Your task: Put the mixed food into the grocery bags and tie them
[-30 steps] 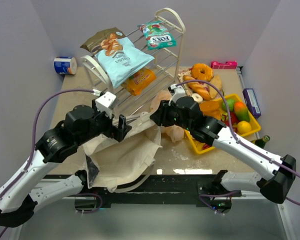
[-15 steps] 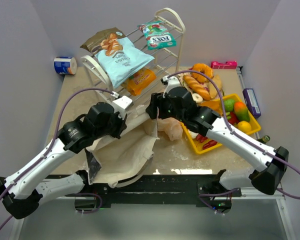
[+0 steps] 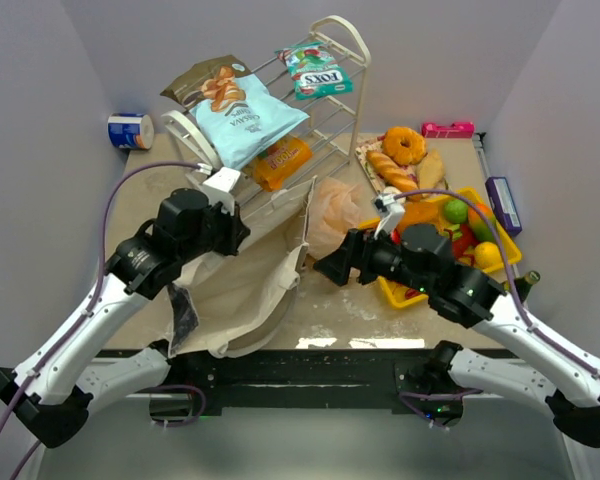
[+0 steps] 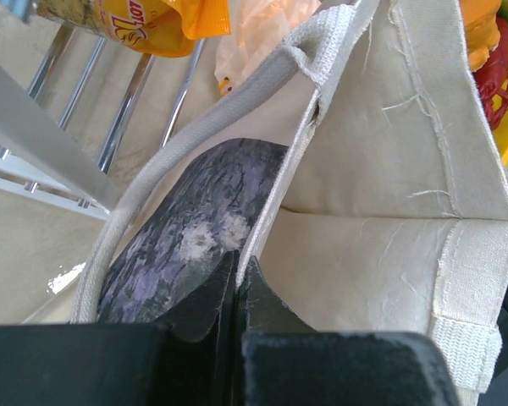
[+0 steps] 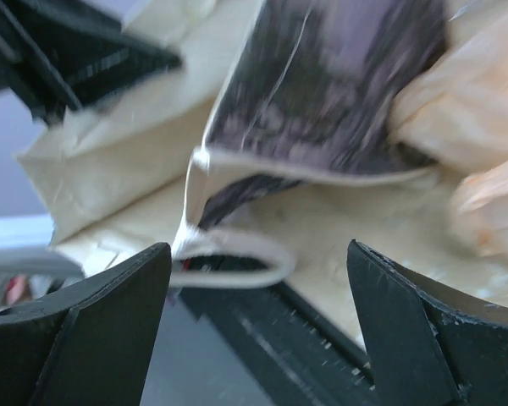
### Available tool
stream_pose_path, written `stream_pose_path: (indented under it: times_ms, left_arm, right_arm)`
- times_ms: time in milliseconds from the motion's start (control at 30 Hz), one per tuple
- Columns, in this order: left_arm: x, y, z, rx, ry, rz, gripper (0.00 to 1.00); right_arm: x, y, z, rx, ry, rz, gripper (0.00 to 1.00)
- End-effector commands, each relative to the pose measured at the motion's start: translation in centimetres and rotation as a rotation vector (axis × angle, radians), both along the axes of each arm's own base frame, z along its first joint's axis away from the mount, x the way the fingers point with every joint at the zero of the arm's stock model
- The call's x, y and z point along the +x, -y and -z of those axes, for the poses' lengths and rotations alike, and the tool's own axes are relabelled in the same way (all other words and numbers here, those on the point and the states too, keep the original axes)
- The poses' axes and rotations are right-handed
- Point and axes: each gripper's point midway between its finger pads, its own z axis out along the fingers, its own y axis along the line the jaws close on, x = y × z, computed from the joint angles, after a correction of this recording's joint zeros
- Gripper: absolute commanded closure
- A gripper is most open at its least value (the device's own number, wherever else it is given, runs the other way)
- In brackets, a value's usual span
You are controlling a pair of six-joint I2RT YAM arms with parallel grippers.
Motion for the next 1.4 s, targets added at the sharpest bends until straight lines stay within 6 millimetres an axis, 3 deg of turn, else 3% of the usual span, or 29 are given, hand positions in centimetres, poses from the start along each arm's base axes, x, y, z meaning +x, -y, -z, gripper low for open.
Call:
stream_pose_path:
  times_ms: [0,200,233,333,500,533,567,600,633,700,767,800,933,1100,1267,1333,1367]
  left_arm:
    - [2.0,1.2,-3.1,-0.126,0.096,-0.025,1.00]
    - [2.6,1.4,-3.1,-0.139,0.097,-0.033,1.00]
    - [2.6,1.5,-3.1,-0.141,0.095,-0.031,1.00]
    - [2.7,1.7,-2.9,-0.144,0.095,-0.025,1.00]
    - [2.6,2.1,-3.0,-0.159,0.096,-0.001,1.00]
    - [2.6,2.1,-3.2,-0.161,0.103,0.002,1.00]
    - [2.7,2.1,-3.3,-0.155,0.107,0.003,1.00]
    - [2.7,1.8,-3.5,-0.150,0.118,-0.002,1.00]
    - [2.8,1.7,-3.7,-0.144,0.127,-0.004,1.00]
    - [3.2,0.8,-4.2,-0.109,0.170,-0.036,1.00]
    - [3.6,0.1,-4.5,-0.066,0.206,-0.049,1.00]
    - [4.0,-0.3,-4.6,-0.047,0.224,-0.068,1.00]
    - [5.2,-1.7,-4.2,0.048,0.263,-0.120,1.00]
    - [6.5,-2.6,-3.8,0.131,0.316,-0.152,1.00]
    - [7.1,-2.9,-3.3,0.164,0.328,-0.166,1.00]
    - [6.8,-2.3,-3.9,0.142,0.342,-0.127,0.90]
    - [6.6,-2.1,-4.2,0.140,0.352,-0.106,0.72]
  right_arm:
    - [-3.2,-4.2,0.5,0.151,-0.126,-0.145,0.12]
    - [-6.1,-8.3,0.0,0.217,-0.167,-0.240,0.12]
    - [-6.8,-8.9,0.7,0.212,-0.186,-0.251,0.13]
    - [-6.9,-10.2,0.4,0.280,-0.196,-0.252,0.14]
    - [-4.7,-12.4,2.1,0.254,-0.169,-0.196,0.19]
    - [-4.3,-12.8,1.7,0.252,-0.154,-0.190,0.27]
    - [-4.0,-13.0,2.9,0.206,-0.163,-0.176,0.33]
    - [-3.8,-12.9,2.9,0.184,-0.149,-0.178,0.41]
    - [-2.9,-12.7,2.4,0.178,-0.124,-0.134,0.61]
    - [-2.5,-11.4,2.3,0.144,-0.106,-0.090,0.84]
    - [-1.9,-9.9,2.4,0.110,-0.094,-0.027,0.94]
    - [-2.0,-8.9,1.4,0.125,-0.081,-0.012,0.98]
    - [-1.9,-6.0,0.9,0.105,-0.075,0.062,1.00]
    - [-1.8,-2.9,2.8,0.019,-0.102,0.155,1.00]
    - [-1.7,-2.6,4.4,-0.003,-0.119,0.176,1.00]
    - [-1.6,-3.0,4.6,0.005,-0.122,0.171,1.00]
    - [-1.5,-3.3,4.3,0.019,-0.116,0.167,1.00]
